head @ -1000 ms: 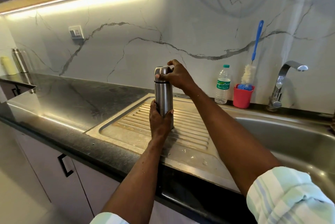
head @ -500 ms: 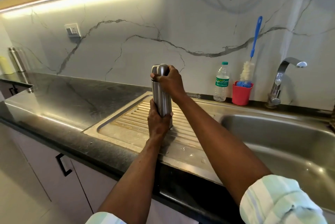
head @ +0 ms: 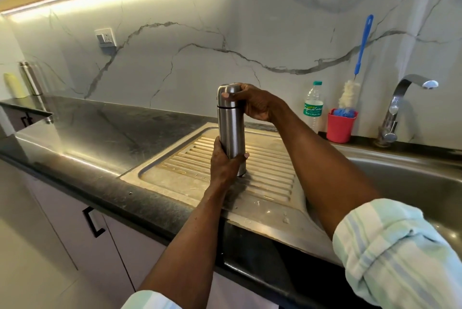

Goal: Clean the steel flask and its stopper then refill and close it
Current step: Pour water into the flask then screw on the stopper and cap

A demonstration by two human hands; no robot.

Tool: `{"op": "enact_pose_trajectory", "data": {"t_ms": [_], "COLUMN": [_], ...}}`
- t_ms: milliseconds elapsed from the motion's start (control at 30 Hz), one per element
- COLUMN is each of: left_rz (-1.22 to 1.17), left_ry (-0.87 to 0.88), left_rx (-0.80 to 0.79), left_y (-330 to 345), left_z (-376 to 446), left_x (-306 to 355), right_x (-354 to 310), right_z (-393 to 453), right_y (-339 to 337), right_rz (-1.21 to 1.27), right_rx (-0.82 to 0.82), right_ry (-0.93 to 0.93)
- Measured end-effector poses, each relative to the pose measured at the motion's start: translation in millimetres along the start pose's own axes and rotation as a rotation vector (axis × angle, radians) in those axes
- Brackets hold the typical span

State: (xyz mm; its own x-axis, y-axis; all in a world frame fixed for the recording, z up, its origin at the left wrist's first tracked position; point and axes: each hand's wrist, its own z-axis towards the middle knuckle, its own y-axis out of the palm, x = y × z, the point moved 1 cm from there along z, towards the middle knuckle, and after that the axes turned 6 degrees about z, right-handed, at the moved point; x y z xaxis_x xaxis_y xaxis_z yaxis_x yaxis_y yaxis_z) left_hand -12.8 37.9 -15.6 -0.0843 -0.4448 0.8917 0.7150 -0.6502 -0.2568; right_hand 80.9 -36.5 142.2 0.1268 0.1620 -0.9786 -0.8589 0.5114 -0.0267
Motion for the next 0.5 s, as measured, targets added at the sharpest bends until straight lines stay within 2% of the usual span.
{"op": "enact_pose_trajectory", "data": {"t_ms": [200, 500], "left_rz": [0.089, 0.077], "left_ry": [0.025, 0.016], "left_rx": [0.058, 0.081], "left_y": [1.3, 2.7], "left_z": [-4.7, -5.4], "left_x": [3.9, 4.5], "right_x": [5.8, 16.2], "right_z": [-5.0, -10.9], "right_y": [15.6, 40.0], "right_rz": [-0.138, -0.335], "right_rx": [0.18, 0.466], "right_ry": [-0.097, -0.236]}}
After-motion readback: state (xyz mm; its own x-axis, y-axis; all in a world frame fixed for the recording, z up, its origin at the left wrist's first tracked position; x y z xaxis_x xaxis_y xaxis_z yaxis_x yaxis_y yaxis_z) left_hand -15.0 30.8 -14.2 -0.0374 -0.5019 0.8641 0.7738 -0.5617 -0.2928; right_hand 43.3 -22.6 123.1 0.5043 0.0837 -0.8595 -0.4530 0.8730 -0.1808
